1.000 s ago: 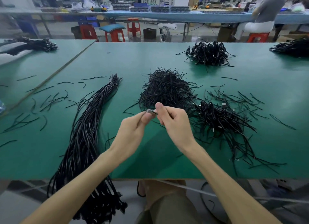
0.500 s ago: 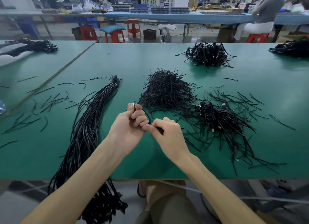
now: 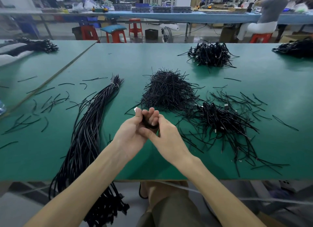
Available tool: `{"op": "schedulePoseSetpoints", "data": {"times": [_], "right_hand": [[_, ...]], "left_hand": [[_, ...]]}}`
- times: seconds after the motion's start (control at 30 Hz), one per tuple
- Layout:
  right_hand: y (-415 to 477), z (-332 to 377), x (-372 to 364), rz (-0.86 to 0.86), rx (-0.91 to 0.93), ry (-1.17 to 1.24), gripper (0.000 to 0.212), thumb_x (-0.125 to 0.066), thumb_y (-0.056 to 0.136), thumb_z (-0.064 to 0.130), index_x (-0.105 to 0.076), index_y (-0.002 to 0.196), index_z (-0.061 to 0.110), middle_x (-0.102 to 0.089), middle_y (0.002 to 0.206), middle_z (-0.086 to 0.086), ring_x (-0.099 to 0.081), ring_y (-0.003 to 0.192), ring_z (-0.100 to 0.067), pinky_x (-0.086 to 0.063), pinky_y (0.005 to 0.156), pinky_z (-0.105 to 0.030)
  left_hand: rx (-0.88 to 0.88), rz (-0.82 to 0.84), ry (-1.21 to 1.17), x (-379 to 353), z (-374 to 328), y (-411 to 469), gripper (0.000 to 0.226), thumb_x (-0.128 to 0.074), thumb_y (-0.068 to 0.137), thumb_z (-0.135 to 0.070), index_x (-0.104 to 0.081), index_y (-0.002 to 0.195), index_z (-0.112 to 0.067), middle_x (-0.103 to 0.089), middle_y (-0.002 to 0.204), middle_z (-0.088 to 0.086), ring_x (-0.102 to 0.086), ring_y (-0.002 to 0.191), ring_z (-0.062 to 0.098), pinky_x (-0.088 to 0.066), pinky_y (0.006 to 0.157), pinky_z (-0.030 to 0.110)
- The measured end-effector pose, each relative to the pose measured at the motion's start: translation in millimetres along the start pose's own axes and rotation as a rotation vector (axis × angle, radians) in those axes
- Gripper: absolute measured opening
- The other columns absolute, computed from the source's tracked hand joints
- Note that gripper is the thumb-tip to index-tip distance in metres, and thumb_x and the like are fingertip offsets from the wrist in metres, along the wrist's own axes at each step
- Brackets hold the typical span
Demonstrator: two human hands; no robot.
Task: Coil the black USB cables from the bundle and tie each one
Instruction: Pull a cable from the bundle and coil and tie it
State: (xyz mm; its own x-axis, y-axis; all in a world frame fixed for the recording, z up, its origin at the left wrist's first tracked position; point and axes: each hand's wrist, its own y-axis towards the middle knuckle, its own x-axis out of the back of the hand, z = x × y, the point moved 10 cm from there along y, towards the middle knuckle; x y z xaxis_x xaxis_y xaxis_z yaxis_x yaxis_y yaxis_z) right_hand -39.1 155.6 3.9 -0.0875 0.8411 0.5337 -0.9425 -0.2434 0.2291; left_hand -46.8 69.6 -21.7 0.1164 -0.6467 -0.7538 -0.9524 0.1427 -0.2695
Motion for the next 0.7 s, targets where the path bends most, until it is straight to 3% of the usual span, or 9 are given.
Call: {"op": "schedulePoseSetpoints", "data": {"times": [0.07,0.17,0.23,0.37,0.5,0.6,0.7], "right_hand": [[2,-6,5,-0.036,-0.022,0.092,0.036,-0.072,0.092,0.041,-0.062,0.115,0.015,-0.069,0.107,0.001,-0.063,0.101,-0.015,-0.051,0.091,-0.036],[1,-9,13,-0.079,0.0,0.141,0.019,-0.077,0.09,0.033,-0.066,0.102,0.023,-0.069,0.089,0.011,-0.063,0.084,0.001,-0.047,0.076,-0.014],[0,-11,18,-0.112,0.022,0.154,0.018,-0.079,0.088,0.029,-0.067,0.101,0.027,-0.068,0.085,0.015,-0.062,0.08,0.006,-0.044,0.073,-0.009],[-1,-19,21,-0.118,-0.008,0.233,0.027,-0.08,0.086,0.023,-0.073,0.113,0.021,-0.073,0.092,0.007,-0.066,0.087,-0.004,-0.052,0.081,-0.019],[0,-25,29,-0.154,-0.008,0.179,0.026,-0.081,0.085,0.026,-0.073,0.11,0.024,-0.066,0.078,0.005,-0.053,0.068,-0.005,-0.043,0.067,-0.017],[2,-30,28,-0.112,-0.014,0.105,0.029,-0.082,0.084,0.027,-0.071,0.111,0.022,-0.058,0.072,0.014,-0.05,0.066,0.0,-0.039,0.067,-0.013],[0,-31,20,-0.042,0.007,0.001,0.028,-0.079,0.087,0.028,-0.069,0.113,0.022,-0.058,0.081,0.021,-0.053,0.076,0.004,-0.039,0.072,-0.015]], "left_hand": [[-0.018,0.071,0.01,-3,0,1,0.027,-0.045,0.105,-0.028,-0.054,0.11,-0.003,-0.066,0.117,0.015,-0.07,0.085,0.021,-0.053,0.101,0.037],[-0.026,0.179,0.063,-5,-3,1,0.029,-0.051,0.096,-0.021,-0.058,0.108,0.004,-0.067,0.127,0.02,-0.075,0.097,0.025,-0.059,0.093,0.034],[-0.033,0.233,0.23,-7,-7,0,0.028,-0.052,0.095,-0.02,-0.067,0.102,0.002,-0.07,0.123,0.019,-0.074,0.1,0.023,-0.059,0.088,0.031],[-0.125,0.248,0.577,-2,-16,-1,0.03,-0.056,0.098,-0.028,-0.074,0.102,-0.005,-0.074,0.11,0.016,-0.071,0.1,0.019,-0.056,0.086,0.026],[-0.229,0.119,0.853,10,-27,0,0.033,-0.067,0.09,-0.043,-0.081,0.101,-0.015,-0.073,0.092,-0.003,-0.062,0.087,0.008,-0.056,0.075,0.022],[-0.174,0.053,0.851,23,-28,4,0.038,-0.073,0.083,-0.04,-0.079,0.101,-0.007,-0.071,0.082,0.002,-0.067,0.078,0.011,-0.057,0.069,0.022],[-0.081,0.02,0.958,35,-29,8,0.048,-0.079,0.075,-0.04,-0.072,0.103,-0.002,-0.075,0.089,0.008,-0.068,0.07,0.013,-0.057,0.066,0.023]]}}
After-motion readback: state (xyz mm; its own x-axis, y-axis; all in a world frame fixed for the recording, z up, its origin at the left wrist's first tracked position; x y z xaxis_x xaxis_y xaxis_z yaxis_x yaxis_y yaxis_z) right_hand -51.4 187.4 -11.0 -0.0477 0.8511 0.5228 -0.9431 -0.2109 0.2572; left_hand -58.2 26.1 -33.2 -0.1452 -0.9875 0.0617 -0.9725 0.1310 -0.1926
